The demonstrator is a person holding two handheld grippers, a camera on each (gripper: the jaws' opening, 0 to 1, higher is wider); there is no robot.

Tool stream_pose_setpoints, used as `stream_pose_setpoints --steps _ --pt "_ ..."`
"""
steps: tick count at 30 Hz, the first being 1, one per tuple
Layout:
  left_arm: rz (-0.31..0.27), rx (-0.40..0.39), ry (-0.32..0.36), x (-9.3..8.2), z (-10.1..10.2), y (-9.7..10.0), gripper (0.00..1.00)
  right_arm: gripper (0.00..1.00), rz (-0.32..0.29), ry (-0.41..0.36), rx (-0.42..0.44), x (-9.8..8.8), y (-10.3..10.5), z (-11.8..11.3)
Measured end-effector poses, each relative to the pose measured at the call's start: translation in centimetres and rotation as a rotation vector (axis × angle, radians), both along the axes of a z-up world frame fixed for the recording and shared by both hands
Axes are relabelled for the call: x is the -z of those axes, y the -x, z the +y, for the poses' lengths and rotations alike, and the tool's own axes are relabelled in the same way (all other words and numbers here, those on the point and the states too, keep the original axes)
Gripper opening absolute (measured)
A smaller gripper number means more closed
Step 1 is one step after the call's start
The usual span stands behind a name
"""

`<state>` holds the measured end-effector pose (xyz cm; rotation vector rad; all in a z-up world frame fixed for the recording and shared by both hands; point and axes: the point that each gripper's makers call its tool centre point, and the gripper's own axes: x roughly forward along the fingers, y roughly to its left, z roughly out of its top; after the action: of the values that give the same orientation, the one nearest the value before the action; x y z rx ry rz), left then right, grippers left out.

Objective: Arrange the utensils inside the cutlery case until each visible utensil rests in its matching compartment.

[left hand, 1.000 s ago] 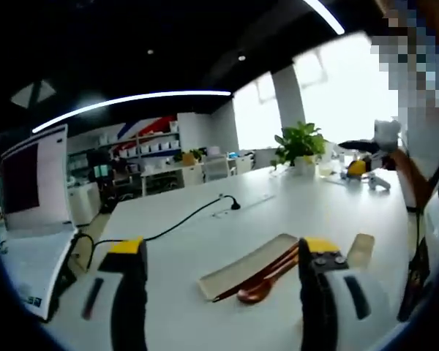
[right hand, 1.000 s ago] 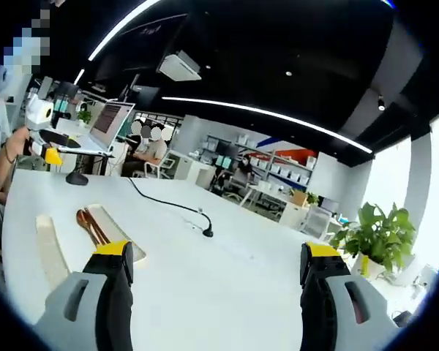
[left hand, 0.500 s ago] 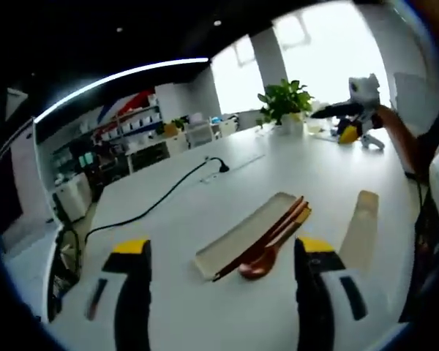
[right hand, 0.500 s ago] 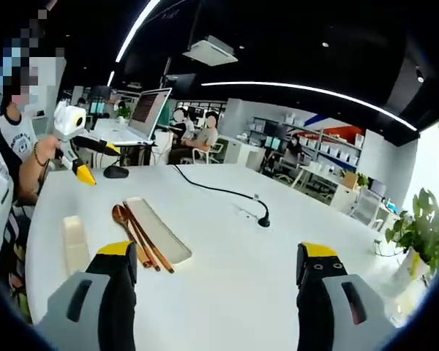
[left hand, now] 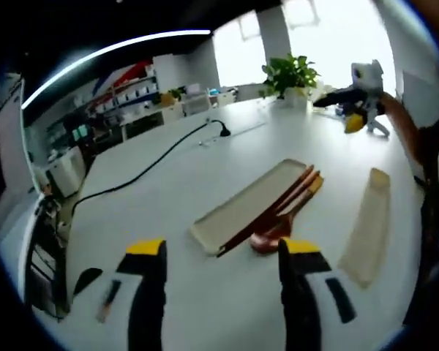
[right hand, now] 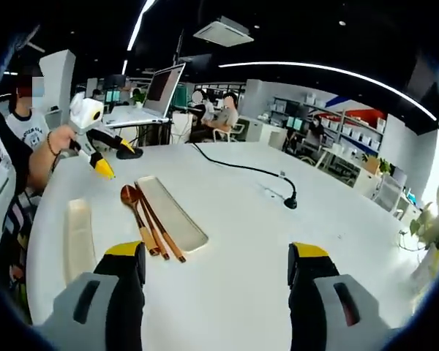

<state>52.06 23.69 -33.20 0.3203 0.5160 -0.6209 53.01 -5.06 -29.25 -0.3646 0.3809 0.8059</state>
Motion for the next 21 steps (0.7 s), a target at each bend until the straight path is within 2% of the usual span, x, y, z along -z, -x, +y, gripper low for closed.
stream_pose_setpoints --steps 2,3,4,8,11,17,21 --pt "0.041 0.014 -0.014 0.8 0.0 0.2 0.48 0.73 0.030 0.019 -0.027 0.9 0.1 0.4" --pt "0.046 0.016 -0.015 0.9 -0.1 0.2 0.45 0.65 0.048 0.037 -0.041 1.4 0.3 0.6" --pt "0.050 0.019 -0.017 1.1 -0.2 0.1 0.45 0.61 0.056 0.041 -0.044 1.6 0.3 0.8" --pt "0.071 0.033 -0.039 1.9 -0.1 0.1 0.43 0.56 0.090 0.067 -0.111 3.0 0.9 2.2" --pt "0.085 0.036 -0.041 2.2 0.1 0.2 0.36 0.40 0.111 0.100 -0.168 3.8 1.7 3.2" --pt "0.115 0.048 -0.017 2.3 -0.2 0.8 0.27 0.24 0.135 0.127 -0.247 4.2 2.5 4.7" --pt "0.125 0.067 -0.030 2.7 -0.4 1.1 0.26 0.23 0.140 0.177 -0.305 4.8 2.9 5.5"
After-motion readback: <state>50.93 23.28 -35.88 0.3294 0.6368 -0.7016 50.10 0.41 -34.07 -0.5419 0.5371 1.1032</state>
